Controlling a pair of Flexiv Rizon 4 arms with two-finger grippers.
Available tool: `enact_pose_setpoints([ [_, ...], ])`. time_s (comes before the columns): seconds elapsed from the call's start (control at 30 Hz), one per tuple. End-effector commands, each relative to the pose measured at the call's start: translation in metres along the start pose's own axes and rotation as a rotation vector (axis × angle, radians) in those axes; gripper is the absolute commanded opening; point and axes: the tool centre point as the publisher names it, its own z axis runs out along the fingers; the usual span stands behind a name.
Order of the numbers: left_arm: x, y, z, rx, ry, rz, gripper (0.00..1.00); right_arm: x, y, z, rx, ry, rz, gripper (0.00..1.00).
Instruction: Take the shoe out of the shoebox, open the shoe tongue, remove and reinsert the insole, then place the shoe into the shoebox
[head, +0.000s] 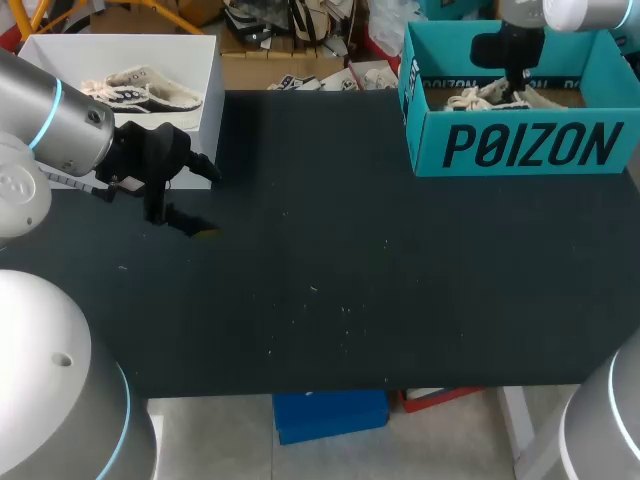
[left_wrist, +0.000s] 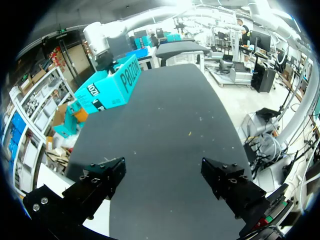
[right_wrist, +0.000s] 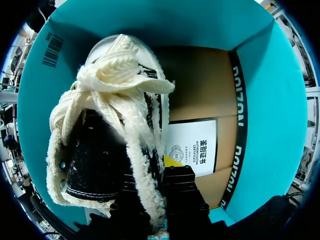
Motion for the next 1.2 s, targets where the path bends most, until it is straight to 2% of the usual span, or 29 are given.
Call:
enact_pose_setpoints([
  [0.03, 0.001, 0.0, 0.001, -0.001, -0.003, 0.001, 1.0, -0.008, 0.003, 0.01, -0.005, 0.019, -0.003, 0.0],
  [0.17, 0.001, 0.0, 0.001, -0.001, -0.003, 0.001, 1.0, -0.008, 0.004, 0.015, -0.006, 0.025, -0.005, 0.0],
  [0.2, 0.001, 0.0, 0.001, -0.001, -0.003, 0.001, 1.0, -0.008, 0.004, 0.016, -0.006, 0.025, -0.002, 0.07],
  [0.23, 0.001, 0.0, 0.001, -0.001, -0.003, 0.001, 1.0, -0.008, 0.004, 0.016, -0.007, 0.026, 0.002, 0.29],
  [0.3, 0.001, 0.0, 0.001, -0.001, -0.003, 0.001, 1.0, -0.008, 0.004, 0.016, -0.008, 0.026, 0.002, 0.94],
  [0.33, 0.001, 0.0, 0.001, -0.001, -0.003, 0.001, 1.0, -0.008, 0.003, 0.015, -0.008, 0.025, 0.003, 1.0],
  [0.47, 0.001, 0.0, 0.001, -0.001, -0.003, 0.001, 1.0, -0.007, -0.001, 0.012, -0.005, 0.027, 0.006, 1.0],
  [0.53, 0.001, 0.0, 0.001, -0.001, -0.003, 0.001, 1.0, -0.006, -0.003, 0.007, -0.001, 0.025, 0.013, 0.97],
  [0.67, 0.001, 0.0, 0.001, -0.001, -0.003, 0.001, 1.0, -0.008, -0.01, -0.006, 0.016, 0.014, 0.019, 0.65],
  [0.73, 0.001, 0.0, 0.001, -0.001, -0.003, 0.001, 1.0, -0.008, -0.012, -0.013, 0.027, 0.008, 0.022, 0.58],
  [0.77, 0.001, 0.0, 0.001, -0.001, -0.003, 0.001, 1.0, -0.009, -0.015, -0.018, 0.033, -0.002, 0.023, 0.41],
  [0.8, 0.001, 0.0, 0.001, -0.001, -0.003, 0.001, 1.0, -0.009, -0.017, -0.022, 0.041, -0.004, 0.024, 0.36],
  [1.0, 0.001, 0.0, 0.001, -0.001, -0.003, 0.001, 1.0, -0.007, -0.026, -0.053, 0.062, -0.029, 0.034, 0.4],
  [1.2, 0.001, 0.0, 0.001, -0.001, -0.003, 0.001, 1.0, 0.003, -0.023, -0.091, 0.077, -0.07, 0.051, 0.4],
])
